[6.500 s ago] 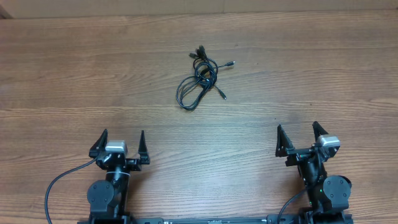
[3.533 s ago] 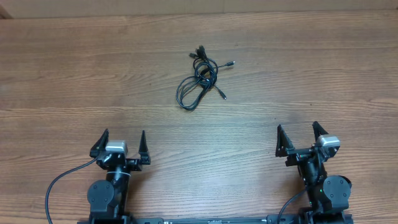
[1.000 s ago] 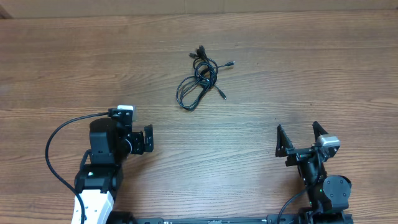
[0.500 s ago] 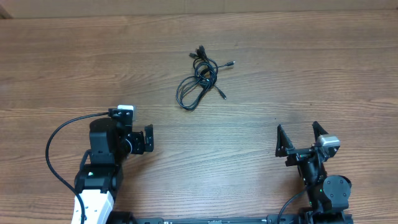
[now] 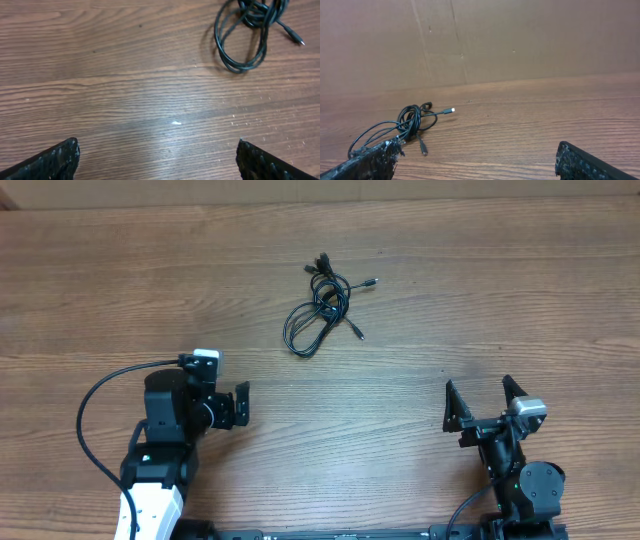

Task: Untangle cables
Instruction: 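Raise the left arm and move the left gripper toward the cable bundle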

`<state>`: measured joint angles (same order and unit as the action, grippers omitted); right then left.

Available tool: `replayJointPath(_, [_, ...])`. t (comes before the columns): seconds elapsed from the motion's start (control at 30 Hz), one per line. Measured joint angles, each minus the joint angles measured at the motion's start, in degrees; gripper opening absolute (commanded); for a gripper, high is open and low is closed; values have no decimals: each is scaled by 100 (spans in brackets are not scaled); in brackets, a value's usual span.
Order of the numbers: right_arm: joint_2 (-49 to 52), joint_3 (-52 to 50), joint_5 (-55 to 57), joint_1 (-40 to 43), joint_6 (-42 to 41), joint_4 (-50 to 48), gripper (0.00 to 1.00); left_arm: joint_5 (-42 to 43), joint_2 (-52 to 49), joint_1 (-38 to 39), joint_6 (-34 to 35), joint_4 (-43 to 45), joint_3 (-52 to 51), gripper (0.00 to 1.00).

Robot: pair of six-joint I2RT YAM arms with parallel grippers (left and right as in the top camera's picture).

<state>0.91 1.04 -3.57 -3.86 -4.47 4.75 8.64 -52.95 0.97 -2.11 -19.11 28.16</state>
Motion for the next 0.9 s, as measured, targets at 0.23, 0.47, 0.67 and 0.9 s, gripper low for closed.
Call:
replayJointPath(0.23, [0,0,-2,2,2,2,100,212,-304,0,-129,-55,140,100])
replayJointPath(0.47, [0,0,-2,0,0,2,100,254,-782,0,-149,-304,450,100])
replayJointPath(0.67, [0,0,-2,2,0,2,100,256,-1261,0,-149,-520,756,100])
replayJointPath(0.9, [0,0,0,0,0,2,100,256,-1567,0,-149,-629,929,99])
